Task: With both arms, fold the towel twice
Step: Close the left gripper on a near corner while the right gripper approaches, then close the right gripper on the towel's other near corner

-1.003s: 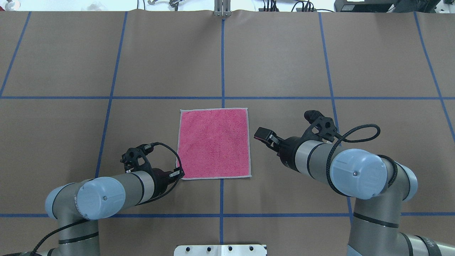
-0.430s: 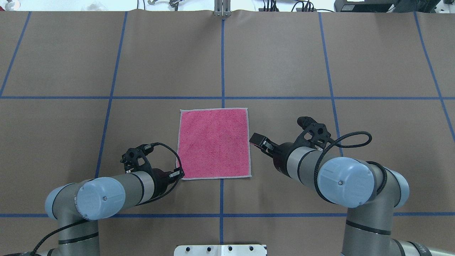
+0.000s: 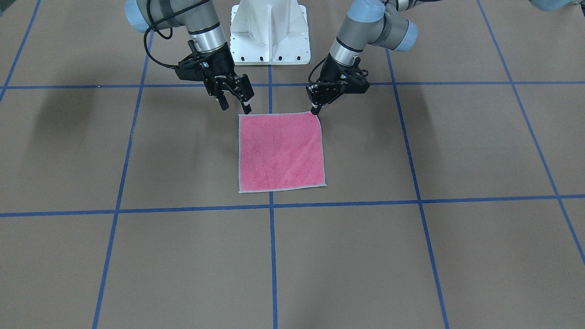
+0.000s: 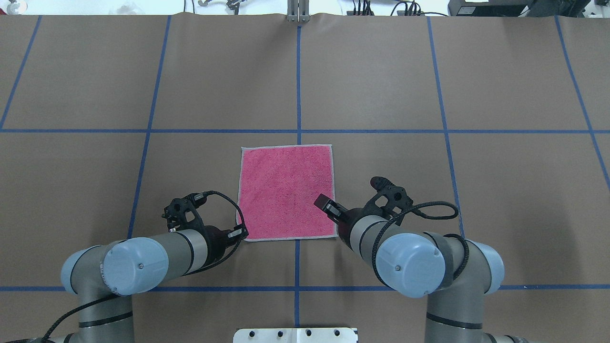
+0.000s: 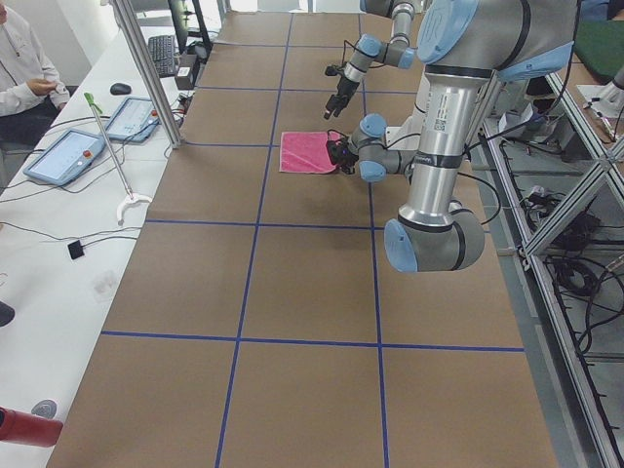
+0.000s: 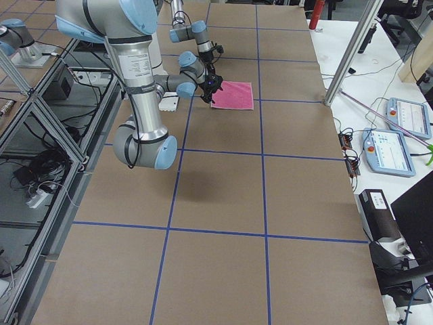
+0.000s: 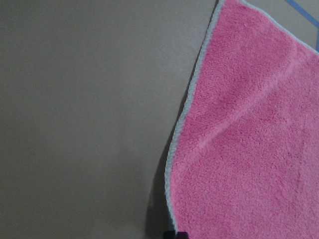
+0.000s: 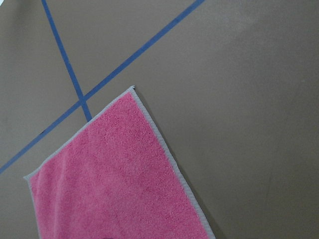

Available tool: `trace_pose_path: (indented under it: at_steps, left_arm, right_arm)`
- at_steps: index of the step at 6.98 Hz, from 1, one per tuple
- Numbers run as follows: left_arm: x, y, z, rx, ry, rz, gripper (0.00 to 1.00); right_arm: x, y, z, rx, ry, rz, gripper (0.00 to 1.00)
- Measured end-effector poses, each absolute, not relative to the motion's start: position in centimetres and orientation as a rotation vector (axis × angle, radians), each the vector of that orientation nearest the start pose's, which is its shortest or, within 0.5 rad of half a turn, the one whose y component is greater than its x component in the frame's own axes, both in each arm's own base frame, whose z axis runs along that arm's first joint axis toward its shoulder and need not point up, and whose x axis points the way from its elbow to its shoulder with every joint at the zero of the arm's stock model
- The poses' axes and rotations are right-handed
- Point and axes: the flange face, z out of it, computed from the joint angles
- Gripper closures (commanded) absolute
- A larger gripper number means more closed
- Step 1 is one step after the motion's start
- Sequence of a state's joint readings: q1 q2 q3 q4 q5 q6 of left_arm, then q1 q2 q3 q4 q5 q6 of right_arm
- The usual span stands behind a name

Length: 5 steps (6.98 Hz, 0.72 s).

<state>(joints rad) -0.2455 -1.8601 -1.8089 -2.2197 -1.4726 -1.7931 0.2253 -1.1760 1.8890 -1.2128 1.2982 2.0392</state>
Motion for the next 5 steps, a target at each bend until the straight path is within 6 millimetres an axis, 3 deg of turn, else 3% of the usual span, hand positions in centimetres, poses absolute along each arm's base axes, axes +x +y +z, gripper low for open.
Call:
trace_pose_path:
  at_steps: [3,5]
  left_arm:
    - [53.7,-28.2,31.9,0.102,1.187,-0.469,1.00]
    - [53.7,-28.2,32.0,0.103,1.185,-0.469,1.00]
  right_arm:
    - [-55.5,-28.4,24.9,0.031,-1.180,0.886,0.25]
    - [-55.8,-28.3,26.8,0.016,-1.188,0.894,0.27]
